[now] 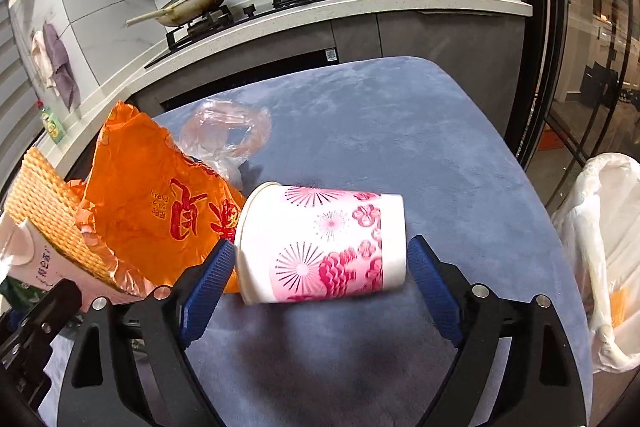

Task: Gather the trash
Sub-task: 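Carry the milk carton and paper cup over the trash bin with both tools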

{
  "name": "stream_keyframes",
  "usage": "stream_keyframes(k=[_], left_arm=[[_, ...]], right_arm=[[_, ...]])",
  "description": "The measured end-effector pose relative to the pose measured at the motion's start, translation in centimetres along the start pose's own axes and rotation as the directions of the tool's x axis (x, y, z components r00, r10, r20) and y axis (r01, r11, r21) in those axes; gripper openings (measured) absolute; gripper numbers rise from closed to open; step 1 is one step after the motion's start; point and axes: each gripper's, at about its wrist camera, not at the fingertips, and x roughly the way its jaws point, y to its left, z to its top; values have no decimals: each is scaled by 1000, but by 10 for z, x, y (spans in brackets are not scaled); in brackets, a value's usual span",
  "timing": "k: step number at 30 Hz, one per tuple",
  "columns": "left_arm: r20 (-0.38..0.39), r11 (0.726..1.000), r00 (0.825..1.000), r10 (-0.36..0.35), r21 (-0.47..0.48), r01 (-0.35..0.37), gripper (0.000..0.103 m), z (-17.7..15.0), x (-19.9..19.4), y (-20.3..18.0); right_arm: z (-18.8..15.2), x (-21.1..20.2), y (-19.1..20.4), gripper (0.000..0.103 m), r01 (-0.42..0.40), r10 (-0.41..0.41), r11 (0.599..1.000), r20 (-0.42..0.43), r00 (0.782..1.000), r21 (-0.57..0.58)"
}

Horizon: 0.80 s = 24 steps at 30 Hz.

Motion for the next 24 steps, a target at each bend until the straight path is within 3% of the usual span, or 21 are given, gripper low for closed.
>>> stream_keyframes(k=[14, 18, 24], left_arm=[[3, 999, 1000, 18, -26, -18, 53, -2, -7, 13], [3, 999, 1000, 18, -28, -18, 53, -2, -7, 14], [12, 1000, 1000, 8, -16, -8, 53, -3, -13, 8]], right_arm=[[-3, 7, 10, 86, 21, -21, 1000, -16, 1000, -22], [-7, 15, 2, 84, 22, -21, 1000, -47, 999, 2], [-8, -5, -15, 82, 25, -25, 999, -13, 1000, 29]])
